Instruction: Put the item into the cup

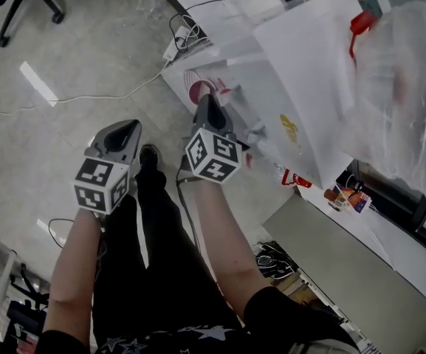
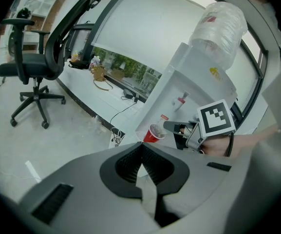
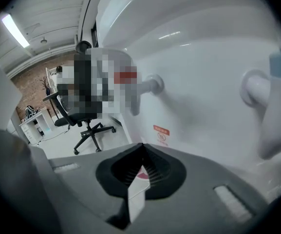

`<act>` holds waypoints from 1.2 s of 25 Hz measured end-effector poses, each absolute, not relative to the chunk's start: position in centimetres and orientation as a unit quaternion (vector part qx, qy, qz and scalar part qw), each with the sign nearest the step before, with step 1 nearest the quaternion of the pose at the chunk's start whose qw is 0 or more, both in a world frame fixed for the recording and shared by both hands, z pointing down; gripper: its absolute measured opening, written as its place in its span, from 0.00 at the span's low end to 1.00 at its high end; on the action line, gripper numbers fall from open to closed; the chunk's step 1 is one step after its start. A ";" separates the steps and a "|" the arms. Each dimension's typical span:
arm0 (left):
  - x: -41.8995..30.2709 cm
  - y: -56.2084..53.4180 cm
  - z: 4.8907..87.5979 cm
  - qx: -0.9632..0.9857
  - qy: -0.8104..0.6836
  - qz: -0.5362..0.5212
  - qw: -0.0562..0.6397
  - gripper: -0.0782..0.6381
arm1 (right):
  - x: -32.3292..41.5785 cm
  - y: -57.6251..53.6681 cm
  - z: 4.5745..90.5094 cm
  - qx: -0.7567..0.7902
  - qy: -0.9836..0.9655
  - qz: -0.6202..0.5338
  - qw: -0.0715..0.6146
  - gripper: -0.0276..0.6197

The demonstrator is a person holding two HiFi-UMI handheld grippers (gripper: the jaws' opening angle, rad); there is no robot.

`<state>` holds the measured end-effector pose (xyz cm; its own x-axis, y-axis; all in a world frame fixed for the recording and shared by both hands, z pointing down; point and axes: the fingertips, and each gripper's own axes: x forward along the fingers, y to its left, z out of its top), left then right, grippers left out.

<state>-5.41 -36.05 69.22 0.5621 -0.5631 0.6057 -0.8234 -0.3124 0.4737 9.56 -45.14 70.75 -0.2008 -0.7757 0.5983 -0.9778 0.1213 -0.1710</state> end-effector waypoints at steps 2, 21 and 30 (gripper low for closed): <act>-5.4 -35.9 69.4 0.793 -0.435 0.168 0.391 0.12 | 9.6 -45.2 71.2 0.606 -0.723 0.271 0.191 0.05; -6.5 -35.3 70.5 0.784 -0.443 0.175 0.397 0.12 | 9.1 -45.6 75.0 0.574 -0.715 0.297 0.267 0.05; -6.6 -35.4 70.5 0.783 -0.443 0.175 0.400 0.12 | 8.7 -45.5 75.4 0.561 -0.718 0.301 0.284 0.05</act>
<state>-6.56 -35.39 70.45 0.5468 -0.5538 0.6280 -0.8335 -0.2883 0.4714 8.68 -45.50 75.36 -0.2106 -0.6339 0.7442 -0.9751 0.1907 -0.1135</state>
